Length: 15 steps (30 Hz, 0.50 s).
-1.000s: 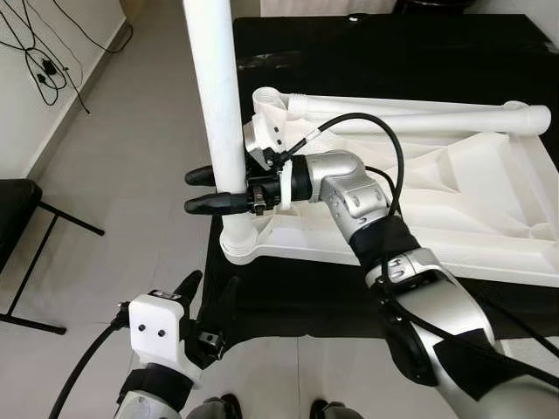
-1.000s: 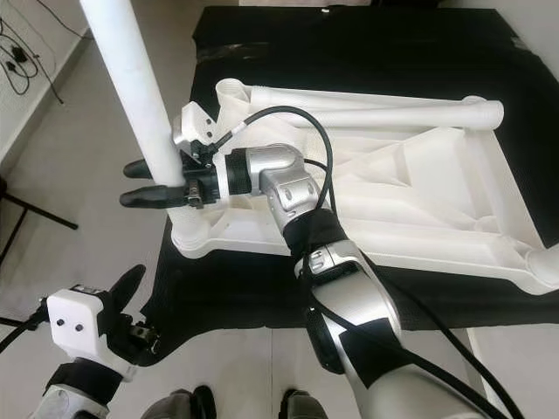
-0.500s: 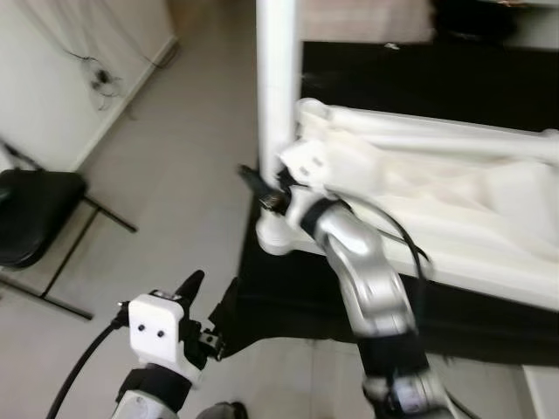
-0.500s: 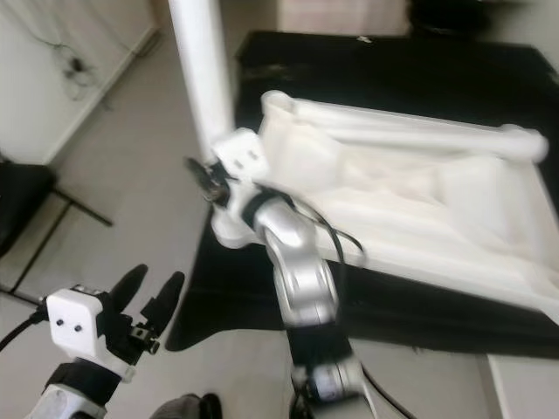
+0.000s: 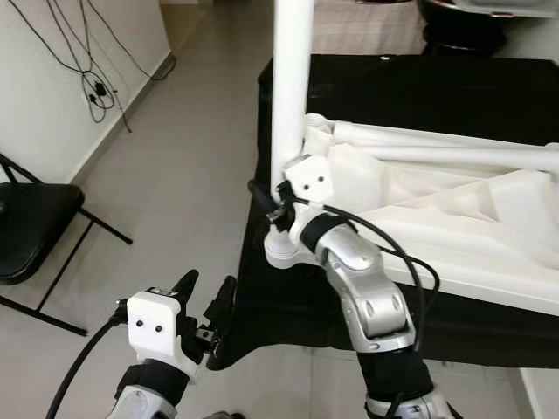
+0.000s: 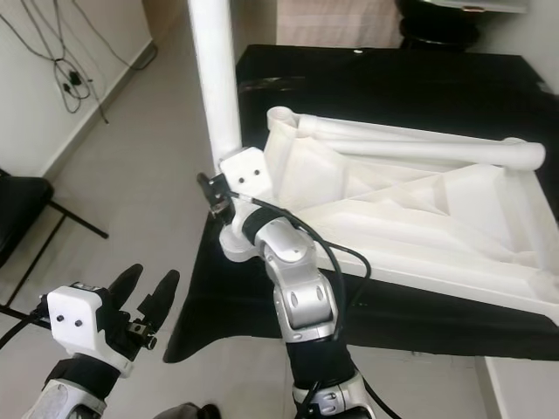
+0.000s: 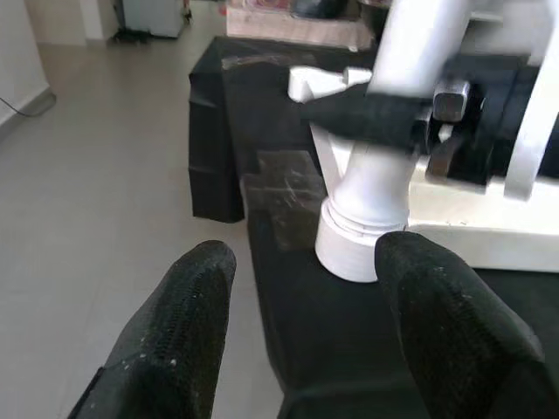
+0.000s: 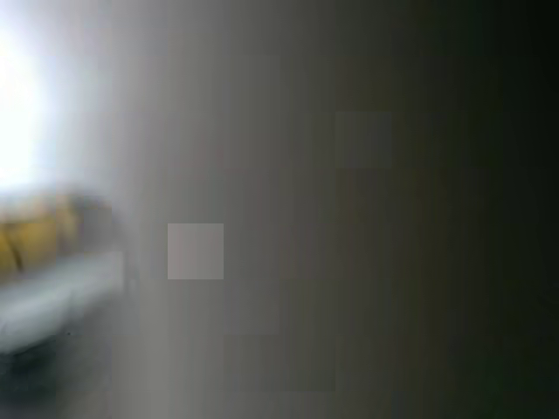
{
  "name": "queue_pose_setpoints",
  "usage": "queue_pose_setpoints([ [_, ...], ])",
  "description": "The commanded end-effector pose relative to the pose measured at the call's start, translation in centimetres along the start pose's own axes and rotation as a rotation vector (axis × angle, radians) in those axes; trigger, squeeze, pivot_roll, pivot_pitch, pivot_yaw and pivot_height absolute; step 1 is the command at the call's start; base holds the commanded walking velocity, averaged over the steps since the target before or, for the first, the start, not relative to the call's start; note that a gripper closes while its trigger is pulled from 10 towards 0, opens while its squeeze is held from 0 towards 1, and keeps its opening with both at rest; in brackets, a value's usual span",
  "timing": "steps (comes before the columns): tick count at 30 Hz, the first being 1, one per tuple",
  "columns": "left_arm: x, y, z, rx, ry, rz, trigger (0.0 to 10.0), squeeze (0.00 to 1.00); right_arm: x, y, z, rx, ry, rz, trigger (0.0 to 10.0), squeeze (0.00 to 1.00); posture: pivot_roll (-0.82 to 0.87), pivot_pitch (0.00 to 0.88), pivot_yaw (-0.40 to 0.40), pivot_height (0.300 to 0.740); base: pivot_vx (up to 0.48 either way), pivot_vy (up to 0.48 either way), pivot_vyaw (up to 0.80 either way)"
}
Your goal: Building children table
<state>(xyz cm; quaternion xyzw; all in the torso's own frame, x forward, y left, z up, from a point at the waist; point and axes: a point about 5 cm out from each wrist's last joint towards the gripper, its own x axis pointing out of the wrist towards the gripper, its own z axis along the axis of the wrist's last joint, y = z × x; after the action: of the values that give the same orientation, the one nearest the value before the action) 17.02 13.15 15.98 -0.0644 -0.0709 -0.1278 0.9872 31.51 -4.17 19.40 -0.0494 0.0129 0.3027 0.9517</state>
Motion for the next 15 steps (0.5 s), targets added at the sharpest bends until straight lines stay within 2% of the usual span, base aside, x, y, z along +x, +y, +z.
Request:
queue_pose_setpoints([
  [1, -0.3, 0.1, -0.2, -0.004, 0.012, 0.005, 10.0, 0.00, 0.7, 2.6, 1.9, 0.070, -0.076, 0.170, 10.0, 1.00, 0.09, 0.204, -0.004, 0.740, 0.000, 0.000, 0.00],
  [2, -0.3, 0.0, -0.2, -0.006, 0.012, 0.003, 10.0, 0.00, 0.8, 2.9, 2.9, 0.068, -0.125, 0.290, 10.0, 1.00, 0.08, 0.207, -0.006, 0.740, 0.000, 0.000, 0.00],
  [3, -0.3, 0.0, -0.2, -0.006, 0.012, 0.003, 10.0, 0.00, 0.8, 2.9, 2.9, 0.068, -0.125, 0.290, 10.0, 1.00, 0.08, 0.207, -0.006, 0.740, 0.000, 0.000, 0.00],
  [4, -0.2, 0.0, -0.2, -0.009, 0.012, 0.000, 10.0, 0.00, 0.9, 3.2, 4.1, 0.019, -0.175, 0.477, 10.0, 0.70, 0.08, 0.208, -0.006, 0.740, 0.000, 0.000, 0.00],
  [5, -0.2, 0.0, -0.2, -0.009, 0.012, 0.000, 10.0, 0.00, 0.9, 3.2, 4.1, 0.019, -0.175, 0.477, 10.0, 0.70, 0.08, 0.208, -0.006, 0.740, 0.000, 0.000, 0.00],
  [6, -0.3, -0.1, -0.2, -0.010, 0.012, -0.001, 10.0, 0.00, 0.7, 3.2, 4.3, -0.032, -0.181, 0.590, 10.0, 0.00, 0.09, 0.213, -0.009, 0.740, 0.000, 0.000, 0.00],
  [7, -0.3, -0.1, -0.2, -0.010, 0.012, -0.001, 10.0, 0.00, 0.7, 3.2, 4.3, -0.032, -0.181, 0.590, 10.0, 0.00, 0.09, 0.213, -0.009, 0.740, 0.000, 0.000, 0.00],
  [8, -0.3, -0.2, -0.1, -0.011, 0.011, -0.001, 10.0, 0.00, 0.8, 3.0, 4.2, -0.099, -0.175, 0.703, 10.0, 0.00, 0.09, 0.220, -0.012, 0.740, 0.000, 0.000, 0.00],
  [9, -0.3, -0.2, -0.1, -0.011, 0.011, -0.001, 10.0, 0.00, 0.8, 3.0, 4.2, -0.099, -0.175, 0.703, 10.0, 0.00, 0.09, 0.220, -0.012, 0.740, 0.000, 0.000, 0.00],
  [11, -0.4, -0.3, 0.0, -0.012, 0.009, 0.000, 10.0, 0.00, 1.1, 2.5, 4.1, -0.169, -0.146, 0.817, 10.0, 0.00, 0.10, 0.228, -0.011, 0.740, 0.000, 0.000, 0.00],
  [15, -0.5, -0.4, 0.1, -0.013, 0.009, 0.001, 10.0, 0.00, 1.6, 2.1, 3.7, -0.162, -0.114, 0.891, 10.0, 0.00, 0.10, 0.233, -0.010, 0.740, 0.000, 0.000, 0.00],
])
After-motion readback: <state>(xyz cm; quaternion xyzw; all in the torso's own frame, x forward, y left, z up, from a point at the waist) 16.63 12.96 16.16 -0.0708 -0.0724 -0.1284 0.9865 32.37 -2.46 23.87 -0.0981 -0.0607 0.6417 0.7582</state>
